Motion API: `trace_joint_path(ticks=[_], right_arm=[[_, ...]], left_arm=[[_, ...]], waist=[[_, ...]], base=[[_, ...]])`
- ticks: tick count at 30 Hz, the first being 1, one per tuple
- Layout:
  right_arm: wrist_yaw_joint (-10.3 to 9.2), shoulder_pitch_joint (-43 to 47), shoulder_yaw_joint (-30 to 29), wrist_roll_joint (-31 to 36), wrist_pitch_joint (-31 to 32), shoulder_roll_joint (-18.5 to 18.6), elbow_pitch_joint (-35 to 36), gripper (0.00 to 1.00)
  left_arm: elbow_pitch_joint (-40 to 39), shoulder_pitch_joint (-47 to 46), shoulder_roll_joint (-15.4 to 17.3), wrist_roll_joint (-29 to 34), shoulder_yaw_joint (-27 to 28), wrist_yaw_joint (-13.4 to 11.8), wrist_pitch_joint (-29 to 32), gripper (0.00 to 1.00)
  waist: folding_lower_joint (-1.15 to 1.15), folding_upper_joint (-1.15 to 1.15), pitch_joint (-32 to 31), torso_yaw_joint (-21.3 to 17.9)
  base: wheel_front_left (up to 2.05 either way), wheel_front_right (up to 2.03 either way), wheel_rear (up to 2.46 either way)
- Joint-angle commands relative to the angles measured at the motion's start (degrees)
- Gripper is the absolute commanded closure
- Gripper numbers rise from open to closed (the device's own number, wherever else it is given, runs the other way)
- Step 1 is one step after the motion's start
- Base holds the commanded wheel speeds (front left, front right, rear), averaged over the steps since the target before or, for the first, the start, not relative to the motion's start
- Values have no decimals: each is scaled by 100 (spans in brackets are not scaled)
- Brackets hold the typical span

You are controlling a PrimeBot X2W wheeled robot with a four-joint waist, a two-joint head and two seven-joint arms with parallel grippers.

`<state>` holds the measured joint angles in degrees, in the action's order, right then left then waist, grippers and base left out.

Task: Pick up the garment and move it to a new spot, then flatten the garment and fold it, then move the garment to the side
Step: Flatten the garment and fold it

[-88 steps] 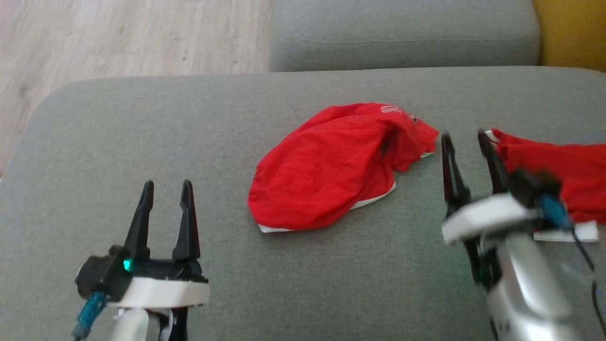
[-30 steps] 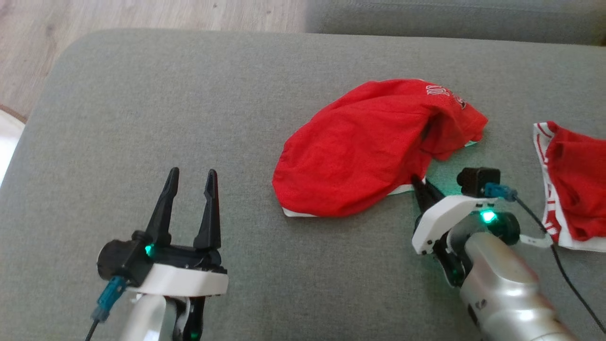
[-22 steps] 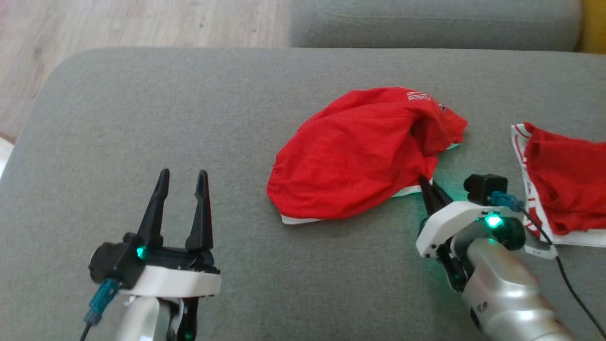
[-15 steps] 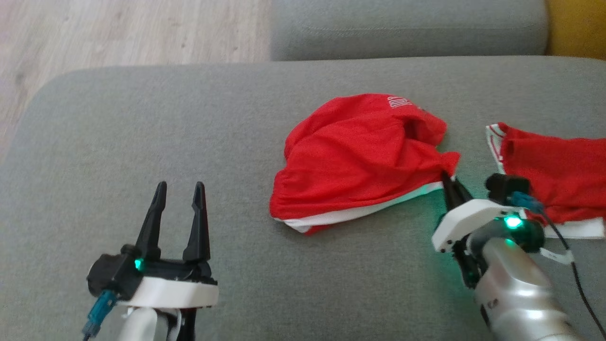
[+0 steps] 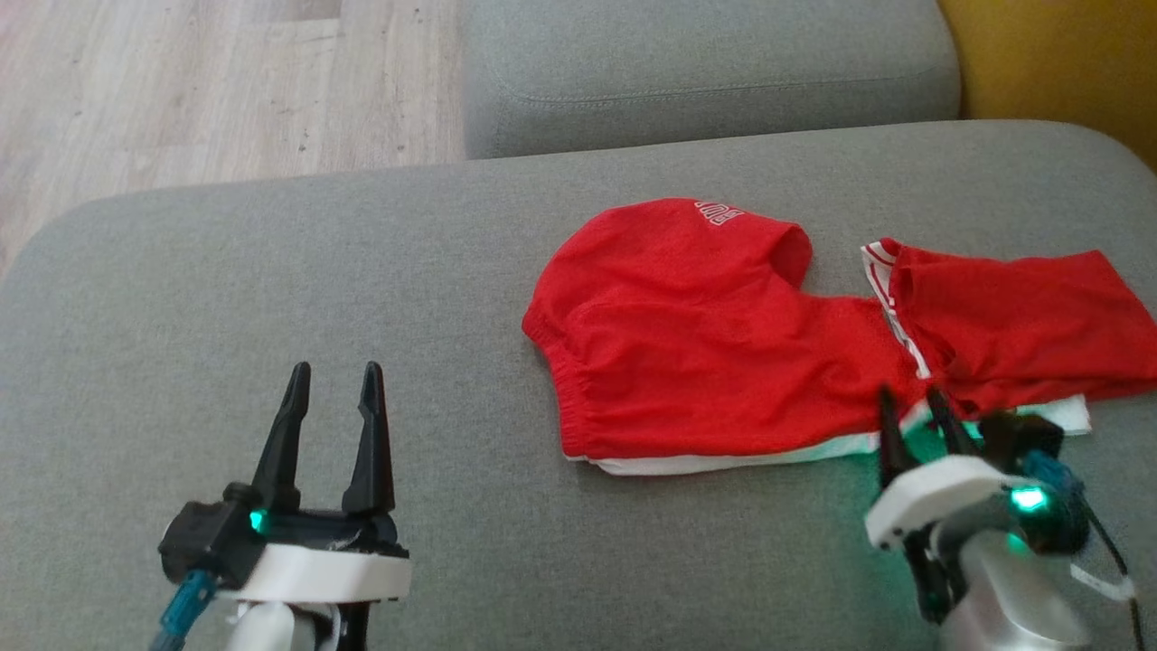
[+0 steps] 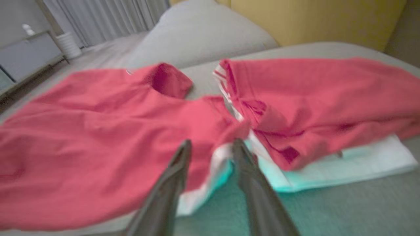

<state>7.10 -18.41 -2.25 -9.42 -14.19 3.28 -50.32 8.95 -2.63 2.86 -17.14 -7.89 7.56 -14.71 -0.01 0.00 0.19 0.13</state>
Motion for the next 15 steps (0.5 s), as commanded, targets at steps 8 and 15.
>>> trace_joint_path(ticks=[8, 15], right_arm=[[39, 605, 1195, -520, -78, -40, 2179, 0], [39, 1152, 1377, -573, -44, -40, 2956, 0]], left_arm=[[-252, -108, 3, -45, 155, -8, -29, 0], [-256, -108, 2, -9, 44, -8, -29, 0]], waist=[[1, 0, -3, -50], [1, 0, 8, 62]], base=[[0, 0, 0], [0, 0, 0]])
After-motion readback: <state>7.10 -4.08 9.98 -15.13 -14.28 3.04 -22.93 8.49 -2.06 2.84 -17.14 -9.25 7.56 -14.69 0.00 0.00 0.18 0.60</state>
